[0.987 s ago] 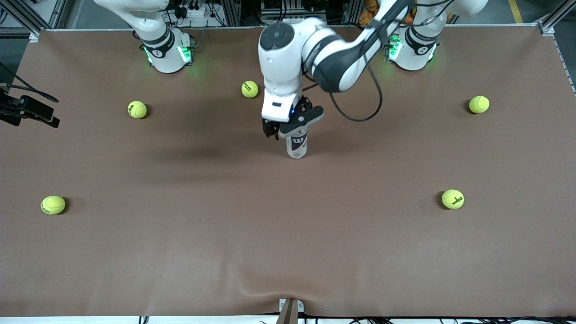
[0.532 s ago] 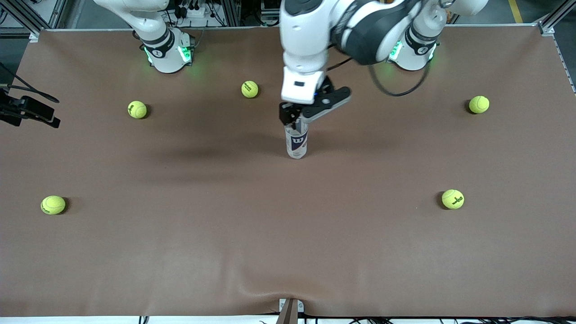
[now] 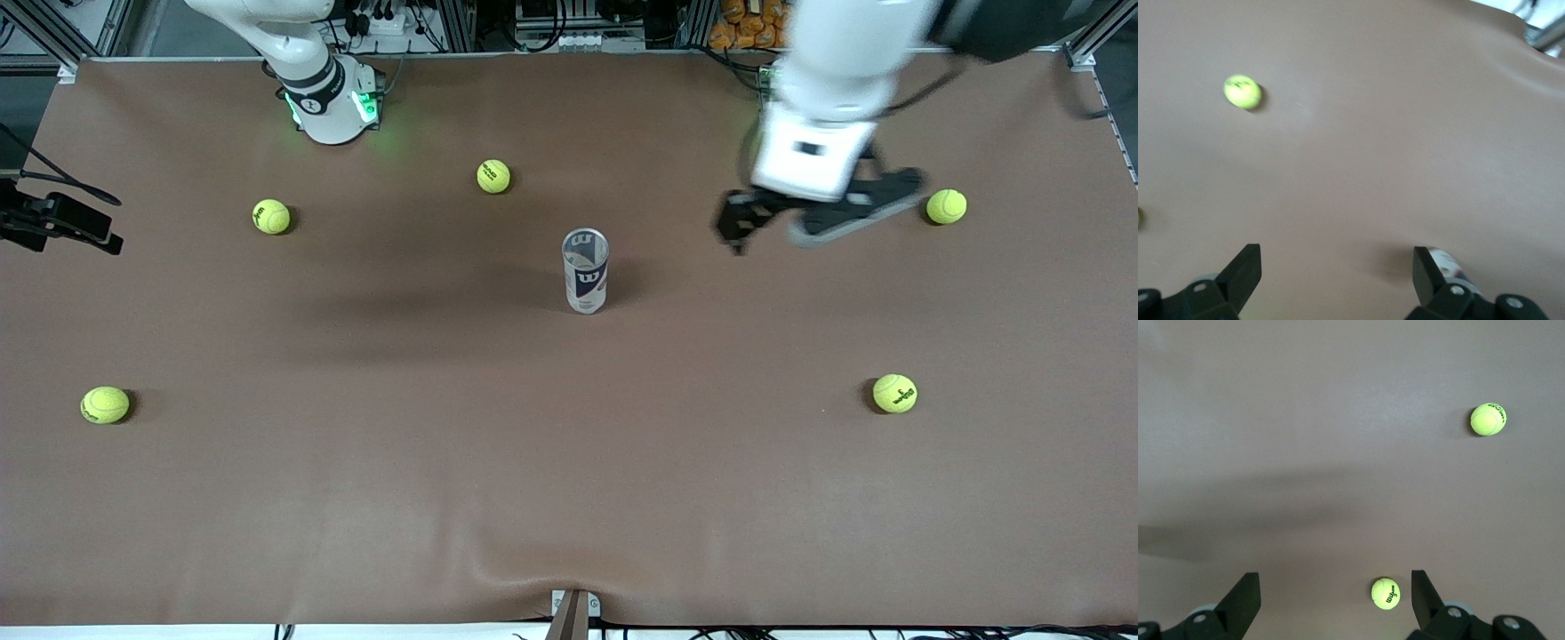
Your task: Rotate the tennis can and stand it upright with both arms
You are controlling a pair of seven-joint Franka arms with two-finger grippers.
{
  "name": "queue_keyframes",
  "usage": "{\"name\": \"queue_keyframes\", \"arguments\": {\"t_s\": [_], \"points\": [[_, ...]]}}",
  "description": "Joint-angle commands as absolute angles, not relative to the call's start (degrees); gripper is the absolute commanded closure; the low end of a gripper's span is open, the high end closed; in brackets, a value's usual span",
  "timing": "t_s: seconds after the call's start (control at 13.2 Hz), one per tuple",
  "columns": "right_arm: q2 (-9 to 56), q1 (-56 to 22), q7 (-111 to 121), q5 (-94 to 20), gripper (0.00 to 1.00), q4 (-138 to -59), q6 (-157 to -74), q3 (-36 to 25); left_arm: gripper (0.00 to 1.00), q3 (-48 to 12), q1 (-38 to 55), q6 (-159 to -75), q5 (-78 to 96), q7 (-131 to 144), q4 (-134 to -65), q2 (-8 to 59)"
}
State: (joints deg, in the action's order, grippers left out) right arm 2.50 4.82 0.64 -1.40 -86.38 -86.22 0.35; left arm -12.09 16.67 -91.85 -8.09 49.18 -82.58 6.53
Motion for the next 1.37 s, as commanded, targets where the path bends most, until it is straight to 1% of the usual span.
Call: {"name": "queue_keyframes", "arguments": {"t_s": [0.0, 0.23, 0.46, 0.61, 0.68, 1.06, 1.29], "points": [[3.16, 4.57, 0.00, -2.20, 0.00, -85.43, -85.96, 0.35, 0.00, -12.66, 8.82, -88.34, -6.42, 36.71, -83.76, 3.87], [3.16, 4.40, 0.00, -2.20, 0.00, -85.43, -85.78, 0.35, 0.00, -12.57, -0.15, -86.05, -4.23, 20.70, -84.81, 1.77], [3.08, 4.13, 0.00, -1.85, 0.00, -85.34, -85.78, 0.35, 0.00, -12.57, -6.67, -85.69, -0.27, 10.83, -89.28, -2.09], [3.08, 4.13, 0.09, -1.67, 0.00, -85.34, -85.69, 0.35, 0.00, -12.57, -6.85, -85.78, -0.26, 10.72, -92.45, -5.08], [3.08, 4.22, 0.09, -1.58, 0.00, -85.25, -85.61, 0.26, 0.00, -12.48, -7.12, -85.69, -0.26, 10.72, -92.90, -5.79], [3.16, 4.05, -0.09, -1.67, 0.00, -84.64, -85.95, 0.26, 0.00, -12.39, -9.93, -84.29, -1.14, 8.27, -90.97, -5.63], [3.34, 4.13, 0.00, -1.84, 0.00, -84.64, -85.70, 0.26, 0.00, -12.48, -11.68, -83.58, -1.23, 7.29, -91.49, -5.98]]}}
